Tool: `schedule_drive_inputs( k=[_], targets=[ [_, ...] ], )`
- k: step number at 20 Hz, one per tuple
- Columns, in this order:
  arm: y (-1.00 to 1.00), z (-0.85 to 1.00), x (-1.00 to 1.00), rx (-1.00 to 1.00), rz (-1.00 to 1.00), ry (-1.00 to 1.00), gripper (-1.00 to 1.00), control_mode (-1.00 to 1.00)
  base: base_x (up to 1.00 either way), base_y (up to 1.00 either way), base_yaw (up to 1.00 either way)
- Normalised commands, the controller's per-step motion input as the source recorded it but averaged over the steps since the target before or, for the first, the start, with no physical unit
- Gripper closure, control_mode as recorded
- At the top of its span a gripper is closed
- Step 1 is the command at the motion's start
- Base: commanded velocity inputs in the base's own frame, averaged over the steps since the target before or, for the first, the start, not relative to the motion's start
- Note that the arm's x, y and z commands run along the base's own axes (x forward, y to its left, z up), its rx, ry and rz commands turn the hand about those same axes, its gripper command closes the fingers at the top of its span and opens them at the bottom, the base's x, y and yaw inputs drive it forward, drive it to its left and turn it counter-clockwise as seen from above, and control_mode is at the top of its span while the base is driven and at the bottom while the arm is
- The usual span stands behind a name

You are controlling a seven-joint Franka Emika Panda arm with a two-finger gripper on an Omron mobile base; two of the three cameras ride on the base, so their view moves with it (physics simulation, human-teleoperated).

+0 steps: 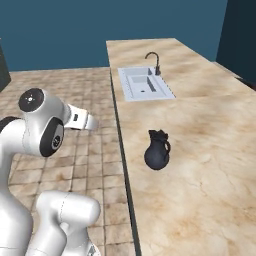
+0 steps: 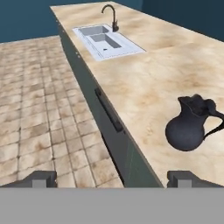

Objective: Move the tangerine and dumpling from the second highest shelf to the top shelf to make space. Then, place the pitcher from the counter on the cleared second highest shelf.

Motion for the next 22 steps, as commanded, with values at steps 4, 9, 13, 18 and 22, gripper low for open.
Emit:
schedule_drive_inputs(
  k=[4,9,13,18,22],
  targets=[
    [-0.63,0.12,0.0,0.0,0.13,-0.02,-1.0,-1.0,0.0,0.0,0.0],
    [-0.74,0.01,0.0,0.0,0.1,0.0,-1.0,-1.0,0.0,0.0,0.0],
    [-0.74,-0.02,0.0,0.0,0.1,0.0,-1.0,-1.0,0.0,0.0,0.0],
    [-0.57,-0.02,0.0,-0.05,0.15,0.03,-1.0,-1.0,0.0,0.0,0.0],
    [-0.56,-0.03,0.0,-0.13,0.17,0.03,-1.0,-1.0,0.0,0.0,0.0]
  ],
)
